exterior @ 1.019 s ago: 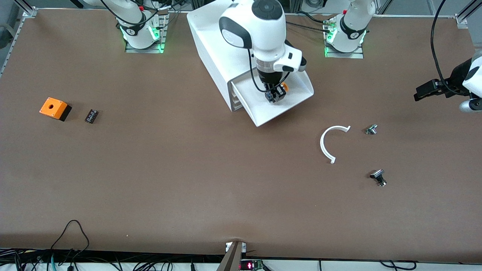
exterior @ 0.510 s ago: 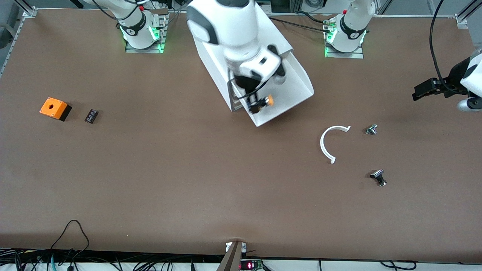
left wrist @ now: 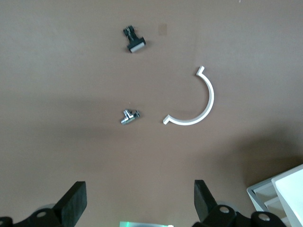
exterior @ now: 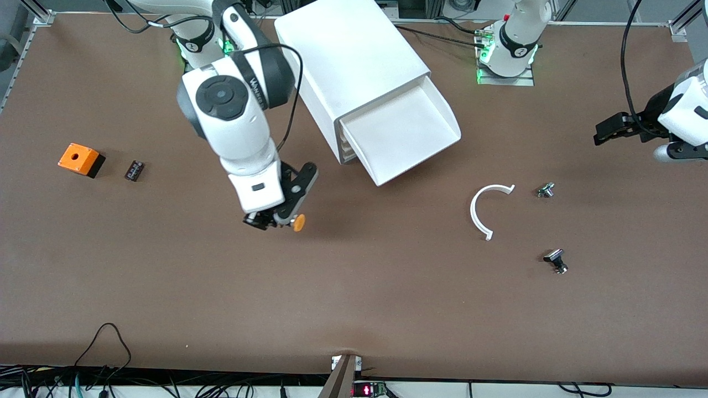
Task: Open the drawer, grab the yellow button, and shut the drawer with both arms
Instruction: 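Lift the button out with the right gripper while the left gripper approaches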
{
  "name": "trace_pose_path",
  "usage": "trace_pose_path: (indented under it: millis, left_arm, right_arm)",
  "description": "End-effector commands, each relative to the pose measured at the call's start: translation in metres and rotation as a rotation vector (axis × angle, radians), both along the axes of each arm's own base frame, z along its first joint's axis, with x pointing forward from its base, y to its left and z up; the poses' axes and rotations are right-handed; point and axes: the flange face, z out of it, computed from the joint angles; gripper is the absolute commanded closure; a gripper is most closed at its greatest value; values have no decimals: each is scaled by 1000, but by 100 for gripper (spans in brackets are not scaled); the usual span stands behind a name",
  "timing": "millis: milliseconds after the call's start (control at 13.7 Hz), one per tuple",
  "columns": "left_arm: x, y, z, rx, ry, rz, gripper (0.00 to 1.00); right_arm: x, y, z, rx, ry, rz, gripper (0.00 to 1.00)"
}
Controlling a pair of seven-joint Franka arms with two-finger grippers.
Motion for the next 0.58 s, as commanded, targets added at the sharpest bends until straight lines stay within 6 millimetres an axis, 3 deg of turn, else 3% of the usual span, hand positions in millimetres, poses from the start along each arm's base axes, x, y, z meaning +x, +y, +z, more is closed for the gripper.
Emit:
trace_pose_path:
  millis: [0, 218, 364, 510]
  left_arm:
    - [7, -26, -16, 12, 43, 47, 0]
    - [18, -56, -34, -48, 47, 130, 0]
    - [23, -74, -52, -48, 39, 157, 0]
    - [28, -93, -73, -56, 5, 145, 0]
  right_arm:
    - [-15, -39, -3, -12, 54, -216, 83]
    - [-11, -78, -21, -12, 100, -424, 83]
    - [-22, -103, -51, -38, 143, -531, 83]
    - [-30, -155, -64, -49, 165, -590, 83]
